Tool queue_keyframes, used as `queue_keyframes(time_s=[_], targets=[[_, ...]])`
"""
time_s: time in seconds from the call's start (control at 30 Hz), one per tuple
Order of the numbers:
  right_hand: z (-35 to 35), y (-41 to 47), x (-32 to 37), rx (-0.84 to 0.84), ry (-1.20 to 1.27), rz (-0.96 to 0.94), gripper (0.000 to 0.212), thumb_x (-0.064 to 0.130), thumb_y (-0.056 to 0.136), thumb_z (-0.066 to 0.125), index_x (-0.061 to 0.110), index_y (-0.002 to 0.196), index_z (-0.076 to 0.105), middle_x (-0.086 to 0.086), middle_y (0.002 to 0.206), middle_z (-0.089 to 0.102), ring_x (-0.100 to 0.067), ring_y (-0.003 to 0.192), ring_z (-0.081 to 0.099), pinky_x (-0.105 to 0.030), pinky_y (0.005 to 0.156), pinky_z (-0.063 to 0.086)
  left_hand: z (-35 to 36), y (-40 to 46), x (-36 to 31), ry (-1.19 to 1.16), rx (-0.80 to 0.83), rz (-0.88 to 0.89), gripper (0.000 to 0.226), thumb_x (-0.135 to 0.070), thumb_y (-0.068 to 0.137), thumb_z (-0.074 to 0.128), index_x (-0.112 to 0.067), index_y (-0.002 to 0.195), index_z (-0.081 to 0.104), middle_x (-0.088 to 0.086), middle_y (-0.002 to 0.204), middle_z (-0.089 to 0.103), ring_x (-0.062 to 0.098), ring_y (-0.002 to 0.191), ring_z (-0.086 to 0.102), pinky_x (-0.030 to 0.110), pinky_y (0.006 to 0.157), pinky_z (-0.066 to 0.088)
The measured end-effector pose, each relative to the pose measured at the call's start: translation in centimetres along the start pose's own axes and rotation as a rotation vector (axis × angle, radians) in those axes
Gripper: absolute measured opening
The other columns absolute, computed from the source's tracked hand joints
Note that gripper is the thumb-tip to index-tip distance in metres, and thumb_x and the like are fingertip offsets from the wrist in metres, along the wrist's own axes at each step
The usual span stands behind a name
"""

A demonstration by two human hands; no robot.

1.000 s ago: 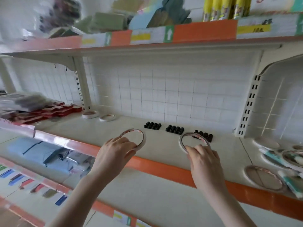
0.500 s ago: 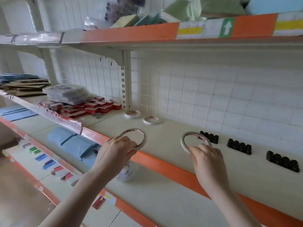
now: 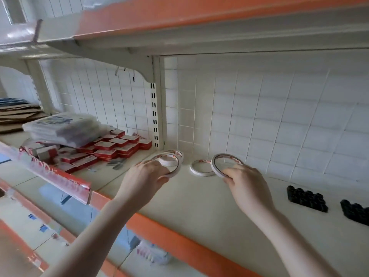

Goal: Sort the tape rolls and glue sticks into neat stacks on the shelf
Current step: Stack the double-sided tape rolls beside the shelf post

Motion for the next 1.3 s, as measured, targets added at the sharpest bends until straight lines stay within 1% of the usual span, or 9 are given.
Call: queue_keyframes(time_s=[0.07,0.17,0.2,0.3,0.37,0.53,0.7,0.9,1.3], targets=[[1.2,1.7,0.5,0.046,0.009,-0.006,0.003,0.01,0.083,0.065,0.01,0.081,0.068,-0.009,0.078,0.064,-0.032,0.079,0.059,-0.029,0.063,0.027,0.8,1.4,1.5,-0.02,-0.011,-0.002,0.014,-0.013,0.066,0.081,-0.014,0.071,0.068,0.002,0.071,0.064,0.029,0.066,0.062,0.03,0.056,0.043],[3.1,3.4,1.2,0.052,-0.02,-0.024,0.024,0.008,0.059,0.086,0.016,0.06,0.064,0.0,0.054,0.057,-0.026,0.054,0.058,-0.023,0.051,0.025,2.3,3.2,3.4,-0.049,0.024,-0.024,0.009,-0.017,0.073,0.077,-0.013,0.076,0.069,0.002,0.077,0.066,0.029,0.073,0.062,0.03,0.061,0.043],[3.7,3.9,1.3,0.065,-0.031,-0.032,0.024,0.009,0.061,0.085,0.018,0.06,0.063,0.001,0.055,0.056,-0.024,0.055,0.058,-0.023,0.051,0.024,2.6,3.8,3.7,-0.055,0.028,-0.019,0.01,-0.018,0.073,0.077,-0.014,0.077,0.069,0.001,0.077,0.066,0.028,0.074,0.062,0.03,0.061,0.044],[5.9,4.9,1.4,0.144,0.01,-0.036,0.01,0.011,0.087,0.059,0.016,0.079,0.062,-0.002,0.077,0.057,-0.024,0.087,0.055,-0.028,0.063,0.022,3.5,5.5,4.2,-0.076,0.002,0.043,0.022,-0.012,0.059,0.086,-0.017,0.075,0.071,0.002,0.071,0.068,0.028,0.063,0.064,0.025,0.054,0.043],[7.0,5.5,1.8,0.151,-0.004,-0.048,0.013,0.012,0.09,0.053,0.015,0.079,0.06,-0.005,0.084,0.057,-0.025,0.093,0.052,-0.029,0.065,0.02,4.2,6.4,4.9,-0.09,0.014,0.045,0.017,-0.014,0.065,0.083,-0.016,0.079,0.073,0.005,0.074,0.069,0.031,0.067,0.063,0.028,0.057,0.039],[8.7,6.7,2.2,0.192,-0.093,-0.019,0.014,0.014,0.088,0.052,0.012,0.074,0.055,-0.002,0.076,0.046,-0.021,0.077,0.037,-0.03,0.063,0.021,6.3,7.9,6.6,-0.131,0.047,0.061,0.009,-0.021,0.077,0.074,-0.015,0.084,0.073,0.005,0.085,0.07,0.031,0.081,0.063,0.03,0.064,0.04],[10.5,7.5,1.8,0.239,-0.106,0.022,0.014,0.014,0.089,0.051,0.012,0.076,0.055,-0.004,0.084,0.057,-0.026,0.086,0.052,-0.031,0.064,0.022,7.6,8.6,7.5,-0.188,0.075,0.1,0.006,-0.022,0.079,0.072,-0.018,0.084,0.073,0.0,0.082,0.068,0.029,0.08,0.062,0.031,0.067,0.044],[11.5,7.1,1.7,0.265,-0.103,0.07,0.021,0.02,0.093,0.05,0.017,0.072,0.046,0.001,0.078,0.043,-0.022,0.078,0.037,-0.031,0.062,0.018,8.7,8.8,8.0,-0.194,0.085,0.134,0.007,-0.022,0.079,0.072,-0.017,0.084,0.072,0.0,0.082,0.068,0.028,0.079,0.061,0.031,0.068,0.042],[12.4,7.4,1.7,0.28,-0.087,0.082,0.023,0.019,0.092,0.051,0.015,0.07,0.044,0.001,0.075,0.041,-0.021,0.076,0.039,-0.033,0.057,0.022,9.0,8.6,8.7,-0.226,0.093,0.147,0.016,-0.023,0.081,0.069,-0.021,0.096,0.072,0.001,0.092,0.069,0.03,0.087,0.06,0.031,0.073,0.041]])
Point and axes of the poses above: each hand's wrist, its own y-axis towards the middle knuckle, its own z-axis out of the palm, x = y × z, the point moved 8 cm from there along y, towards the middle knuckle
